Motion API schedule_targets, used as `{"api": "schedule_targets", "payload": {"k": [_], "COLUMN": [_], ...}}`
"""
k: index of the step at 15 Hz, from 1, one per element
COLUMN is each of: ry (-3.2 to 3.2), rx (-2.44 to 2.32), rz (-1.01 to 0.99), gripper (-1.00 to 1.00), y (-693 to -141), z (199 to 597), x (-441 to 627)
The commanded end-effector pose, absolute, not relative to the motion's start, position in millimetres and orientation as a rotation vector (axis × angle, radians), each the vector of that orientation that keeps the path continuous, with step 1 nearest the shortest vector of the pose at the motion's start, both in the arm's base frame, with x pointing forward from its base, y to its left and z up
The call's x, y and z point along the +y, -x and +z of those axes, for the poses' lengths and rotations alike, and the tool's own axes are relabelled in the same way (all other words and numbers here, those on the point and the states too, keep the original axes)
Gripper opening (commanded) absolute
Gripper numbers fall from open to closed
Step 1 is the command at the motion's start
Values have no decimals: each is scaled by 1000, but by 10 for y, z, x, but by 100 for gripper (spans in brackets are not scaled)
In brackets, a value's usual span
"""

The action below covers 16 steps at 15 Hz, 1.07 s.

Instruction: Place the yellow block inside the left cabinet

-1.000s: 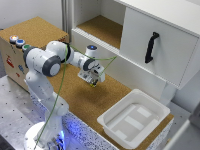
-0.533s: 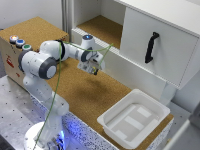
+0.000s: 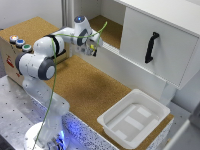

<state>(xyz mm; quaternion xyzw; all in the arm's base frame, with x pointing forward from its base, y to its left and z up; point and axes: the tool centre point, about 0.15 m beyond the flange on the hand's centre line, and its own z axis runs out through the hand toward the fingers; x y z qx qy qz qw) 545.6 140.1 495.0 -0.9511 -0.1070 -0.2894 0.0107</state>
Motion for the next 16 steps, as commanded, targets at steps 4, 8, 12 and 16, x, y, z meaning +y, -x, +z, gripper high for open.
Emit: {"api": "schedule_targets", "payload": {"k": [4, 8, 12, 16], "ry": [3051, 3048, 3098, 3062], "rx": [-336, -291, -311, -319], "rz": [-649, -691, -701, -851], "gripper": [-100, -100, 100, 100], "y": [-6638, -6653, -6702, -6390], "z": [4857, 4813, 4765, 4905], "x": [1864, 1918, 1982, 1992]}}
